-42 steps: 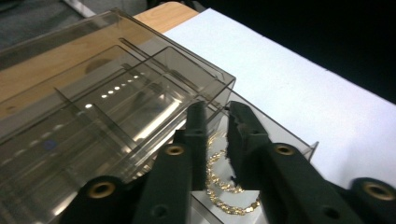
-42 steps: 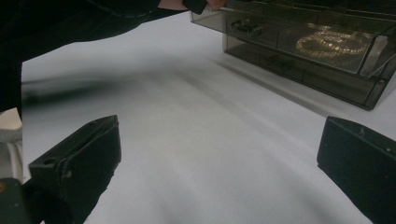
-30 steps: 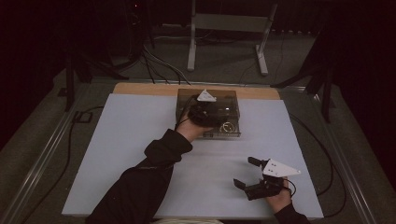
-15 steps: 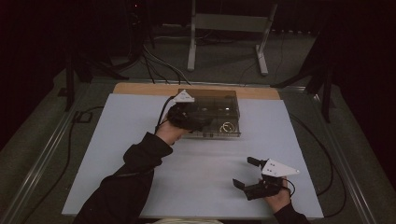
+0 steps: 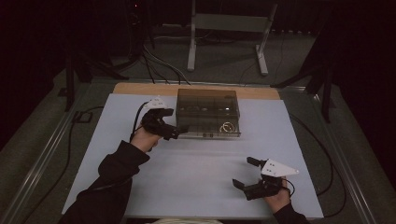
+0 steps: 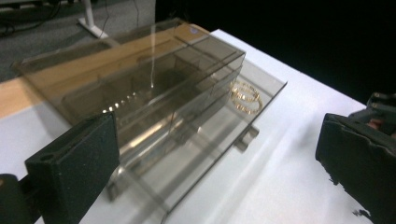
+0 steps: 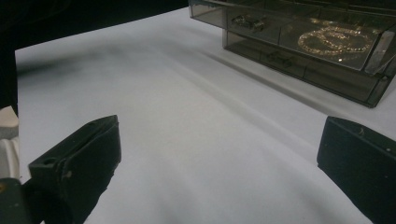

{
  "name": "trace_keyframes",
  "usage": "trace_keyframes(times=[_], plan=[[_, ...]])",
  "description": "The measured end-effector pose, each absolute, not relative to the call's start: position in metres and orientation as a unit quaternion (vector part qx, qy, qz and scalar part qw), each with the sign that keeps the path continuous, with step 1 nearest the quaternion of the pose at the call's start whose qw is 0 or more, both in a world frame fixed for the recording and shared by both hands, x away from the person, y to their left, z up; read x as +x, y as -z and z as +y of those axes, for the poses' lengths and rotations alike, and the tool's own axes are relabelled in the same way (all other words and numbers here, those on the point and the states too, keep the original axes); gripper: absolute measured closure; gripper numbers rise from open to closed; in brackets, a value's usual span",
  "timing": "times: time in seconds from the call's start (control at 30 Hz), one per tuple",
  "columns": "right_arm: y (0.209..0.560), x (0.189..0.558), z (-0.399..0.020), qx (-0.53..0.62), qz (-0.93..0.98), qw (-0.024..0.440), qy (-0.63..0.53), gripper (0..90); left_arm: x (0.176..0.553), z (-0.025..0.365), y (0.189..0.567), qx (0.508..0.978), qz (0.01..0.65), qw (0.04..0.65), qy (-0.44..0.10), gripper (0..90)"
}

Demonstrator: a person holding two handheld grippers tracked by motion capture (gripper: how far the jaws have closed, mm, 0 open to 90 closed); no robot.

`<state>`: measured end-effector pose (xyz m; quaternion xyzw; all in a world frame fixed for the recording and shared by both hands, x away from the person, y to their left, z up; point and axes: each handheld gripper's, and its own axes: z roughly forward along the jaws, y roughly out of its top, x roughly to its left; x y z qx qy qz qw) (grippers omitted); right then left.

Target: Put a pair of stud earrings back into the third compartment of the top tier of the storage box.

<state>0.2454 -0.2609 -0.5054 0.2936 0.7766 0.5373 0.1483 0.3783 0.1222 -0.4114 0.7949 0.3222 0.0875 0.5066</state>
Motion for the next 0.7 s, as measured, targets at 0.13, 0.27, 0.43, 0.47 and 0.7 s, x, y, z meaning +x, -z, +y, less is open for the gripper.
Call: trace_keyframes(times=[0.13,0.27,0.43,0.47,0.7], plan=[[0.506,0.246,-0.26,0.296,0.777,0.147,-0.536,0.0,0.372,0.136,0.417,0.794,0.327,0.503,-0.094,0.5],[0.506,0.246,-0.261,0.295,0.776,0.149,-0.537,0.0,0.362,0.149,0.424,0.789,0.334,0.505,-0.101,0.6],[0.505,0.246,-0.262,0.297,0.774,0.151,-0.538,0.0,0.351,0.164,0.438,0.788,0.342,0.502,-0.098,0.6],[0.506,0.246,-0.262,0.298,0.775,0.15,-0.537,0.0,0.349,0.166,0.441,0.787,0.345,0.502,-0.097,0.5],[0.506,0.247,-0.261,0.298,0.776,0.15,-0.535,0.0,0.335,0.174,0.467,0.791,0.351,0.495,-0.076,0.6]])
